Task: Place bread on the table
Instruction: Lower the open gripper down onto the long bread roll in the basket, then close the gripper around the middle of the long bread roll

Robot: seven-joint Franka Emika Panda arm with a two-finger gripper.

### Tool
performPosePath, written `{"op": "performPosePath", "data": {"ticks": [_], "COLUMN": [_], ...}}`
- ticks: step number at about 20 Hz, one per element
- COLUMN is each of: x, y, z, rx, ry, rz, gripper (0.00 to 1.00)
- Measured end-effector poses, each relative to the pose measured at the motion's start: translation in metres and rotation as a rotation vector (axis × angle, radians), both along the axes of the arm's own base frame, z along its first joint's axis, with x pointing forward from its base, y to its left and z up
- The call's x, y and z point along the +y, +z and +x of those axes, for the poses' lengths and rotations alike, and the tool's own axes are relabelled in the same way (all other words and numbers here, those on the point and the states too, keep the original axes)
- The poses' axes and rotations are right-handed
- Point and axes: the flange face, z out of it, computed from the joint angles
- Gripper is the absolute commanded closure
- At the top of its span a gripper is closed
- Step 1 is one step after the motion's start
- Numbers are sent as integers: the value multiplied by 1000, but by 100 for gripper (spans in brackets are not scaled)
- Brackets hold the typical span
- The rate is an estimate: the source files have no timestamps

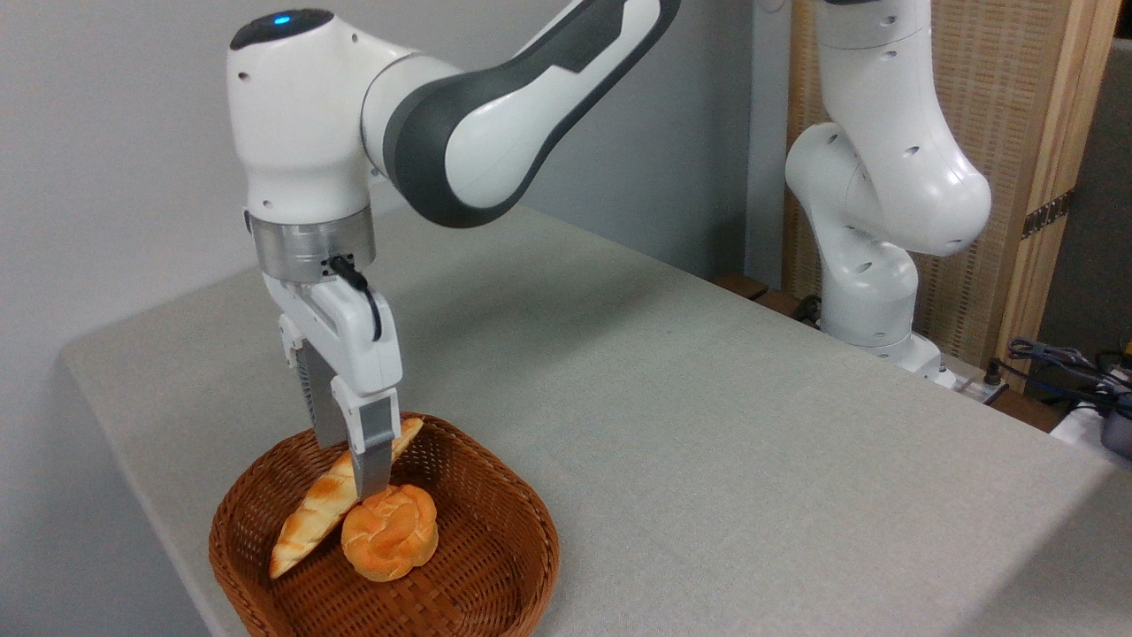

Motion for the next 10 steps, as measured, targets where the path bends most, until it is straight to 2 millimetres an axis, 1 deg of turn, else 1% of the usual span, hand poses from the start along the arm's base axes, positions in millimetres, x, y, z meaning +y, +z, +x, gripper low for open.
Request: {"op": "performPosePath", "data": {"ticks": [3, 4, 5, 7, 8, 9, 10], "x": [-10, -11, -12, -12, -12, -12, -12], "y": [-11, -14, -16, -18, -18, -18, -18], "z": [3, 4, 5, 5, 5, 5, 5], "rx": [2, 1, 0, 1, 0, 0, 0], "ry": [-15, -16, -16, -16, -17, -21, -28], "rz": [0, 0, 0, 0, 1, 1, 3], "gripper": [0, 4, 15, 44, 55, 60, 61]}}
